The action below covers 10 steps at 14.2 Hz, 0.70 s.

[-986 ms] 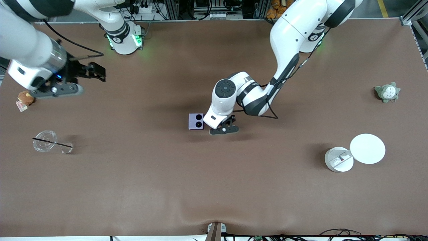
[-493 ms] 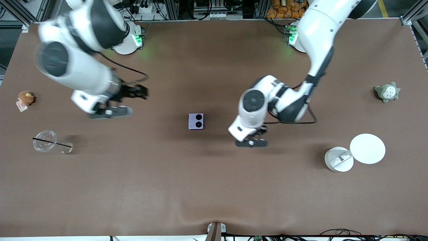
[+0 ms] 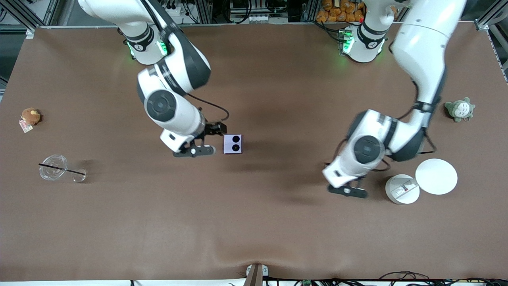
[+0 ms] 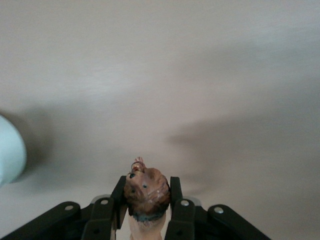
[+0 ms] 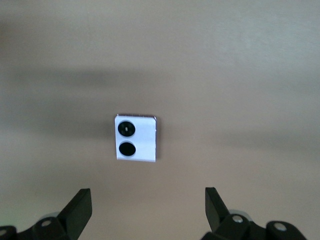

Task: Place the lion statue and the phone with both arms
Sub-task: 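Carry the lion toward the white lamp while the right gripper grasps the phone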

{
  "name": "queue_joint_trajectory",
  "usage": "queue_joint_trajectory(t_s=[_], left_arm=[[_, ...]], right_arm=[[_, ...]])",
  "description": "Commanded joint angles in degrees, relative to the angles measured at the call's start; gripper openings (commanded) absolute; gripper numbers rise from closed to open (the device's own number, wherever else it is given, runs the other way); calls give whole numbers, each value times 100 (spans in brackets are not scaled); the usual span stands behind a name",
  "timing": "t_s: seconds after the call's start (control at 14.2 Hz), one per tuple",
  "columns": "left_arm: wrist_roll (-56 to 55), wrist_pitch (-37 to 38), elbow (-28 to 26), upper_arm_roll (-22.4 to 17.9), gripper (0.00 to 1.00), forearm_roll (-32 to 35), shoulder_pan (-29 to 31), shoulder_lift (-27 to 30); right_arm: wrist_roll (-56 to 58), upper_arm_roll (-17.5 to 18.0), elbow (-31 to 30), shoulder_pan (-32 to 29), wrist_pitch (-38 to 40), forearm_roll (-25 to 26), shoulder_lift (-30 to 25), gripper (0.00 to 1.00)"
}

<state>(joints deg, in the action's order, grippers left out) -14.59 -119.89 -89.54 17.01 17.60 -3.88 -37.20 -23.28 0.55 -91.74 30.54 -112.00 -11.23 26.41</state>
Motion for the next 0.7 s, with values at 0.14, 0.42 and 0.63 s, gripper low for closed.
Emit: queue_joint_trajectory(t_s=[0.14,0.42,0.63], left_arm=[[430,-123,-363,75,0,112,607,82],[465,-464,-336,40,0,129,827,-120],[536,-921,-205,40,0,121,1012,-331]], right_arm=[[-115,-63,86,321,-699,-55,697,100],[-124,-72,-1,523,-1271,-20,1164,100],[-124,-72,-431,567,-1841,-11,1182,100]])
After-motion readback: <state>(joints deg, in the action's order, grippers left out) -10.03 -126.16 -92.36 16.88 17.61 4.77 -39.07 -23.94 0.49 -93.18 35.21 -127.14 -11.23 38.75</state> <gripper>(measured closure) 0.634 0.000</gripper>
